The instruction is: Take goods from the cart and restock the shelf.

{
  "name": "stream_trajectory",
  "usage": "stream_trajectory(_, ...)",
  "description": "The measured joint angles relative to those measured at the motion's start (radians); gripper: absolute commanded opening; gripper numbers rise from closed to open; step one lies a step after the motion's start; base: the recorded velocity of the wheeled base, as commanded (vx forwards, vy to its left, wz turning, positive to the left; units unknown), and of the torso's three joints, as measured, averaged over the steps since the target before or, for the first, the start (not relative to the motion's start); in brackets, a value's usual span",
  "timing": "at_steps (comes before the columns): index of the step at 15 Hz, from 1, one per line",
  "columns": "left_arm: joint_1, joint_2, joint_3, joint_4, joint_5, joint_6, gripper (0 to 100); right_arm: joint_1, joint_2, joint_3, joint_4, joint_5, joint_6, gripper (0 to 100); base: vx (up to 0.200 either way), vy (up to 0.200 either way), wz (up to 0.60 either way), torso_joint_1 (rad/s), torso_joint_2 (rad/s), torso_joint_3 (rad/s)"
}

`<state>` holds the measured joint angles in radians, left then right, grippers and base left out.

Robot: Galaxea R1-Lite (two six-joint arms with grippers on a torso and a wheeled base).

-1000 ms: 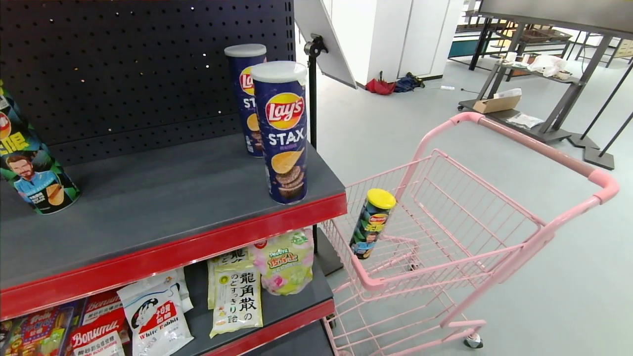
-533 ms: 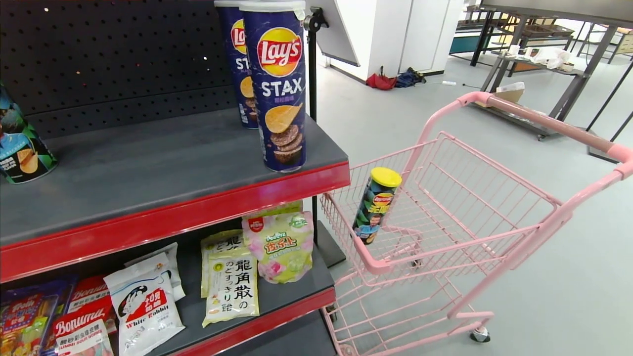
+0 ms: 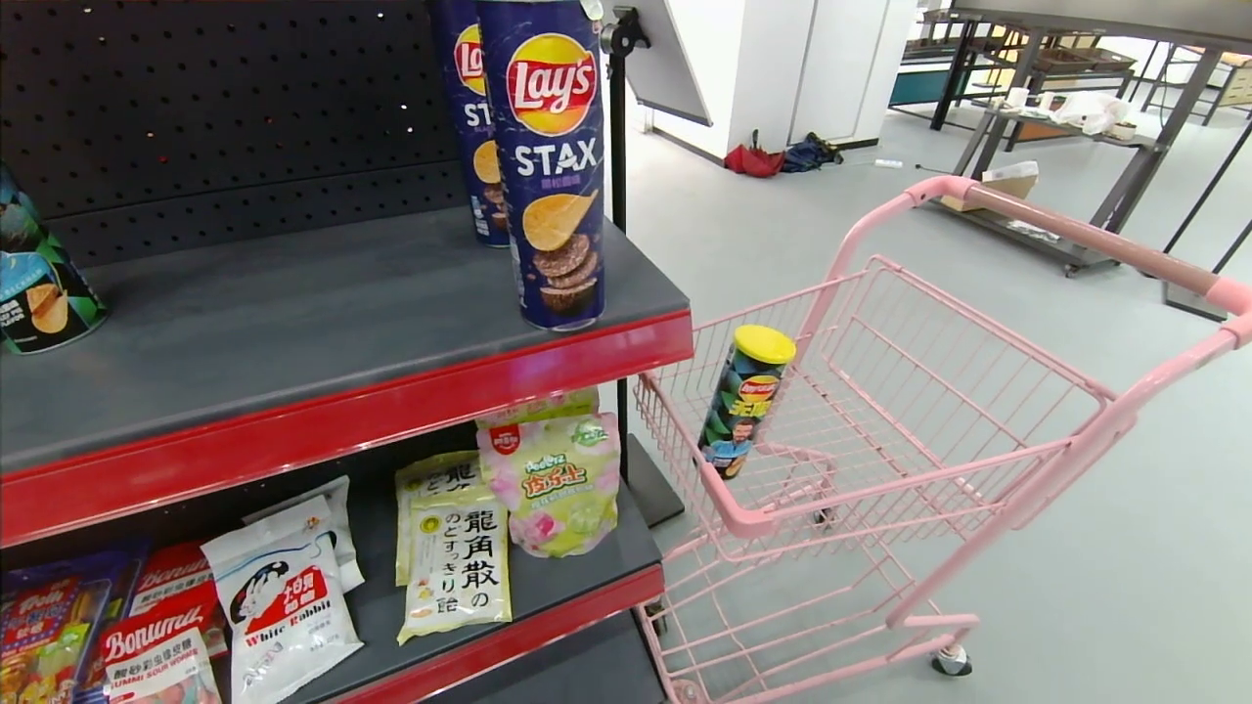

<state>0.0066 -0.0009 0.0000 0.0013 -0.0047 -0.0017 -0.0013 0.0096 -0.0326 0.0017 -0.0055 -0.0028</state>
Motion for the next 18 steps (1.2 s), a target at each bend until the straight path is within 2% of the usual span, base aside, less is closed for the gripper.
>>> stream_trajectory(3, 0.000, 0.000, 0.000, 0.000, 0.000, 0.000, 100, 0.011, 0.156, -0.184, -0.004, 0.034, 0.103, 100, 0.000, 0.000, 0.00, 0.000, 0.00, 0.000)
stream_trajectory(5, 0.000, 0.000, 0.000, 0.000, 0.000, -0.001, 100, 0.040, 0.390, -0.309, -0.065, 0.078, 0.163, 100, 0.000, 0.000, 0.00, 0.000, 0.00, 0.000)
stream_trajectory(7, 0.000, 0.000, 0.000, 0.000, 0.000, 0.000, 100, 0.071, 0.660, -0.376, -0.225, 0.119, 0.209, 100, 0.000, 0.000, 0.00, 0.000, 0.00, 0.000)
stream_trajectory(10, 0.000, 0.000, 0.000, 0.000, 0.000, -0.001, 100, 0.139, 1.069, -0.404, -0.515, 0.178, 0.253, 100, 0.000, 0.000, 0.00, 0.000, 0.00, 0.000)
stream_trajectory(14, 0.000, 0.000, 0.000, 0.000, 0.001, 0.001, 100, 0.216, 1.529, -0.461, -0.832, 0.211, 0.283, 100, 0.000, 0.000, 0.00, 0.000, 0.00, 0.000)
stream_trajectory(18, 0.000, 0.000, 0.000, 0.000, 0.001, 0.002, 100, 0.251, 1.860, -0.582, -1.018, 0.220, 0.294, 100, 0.000, 0.000, 0.00, 0.000, 0.00, 0.000)
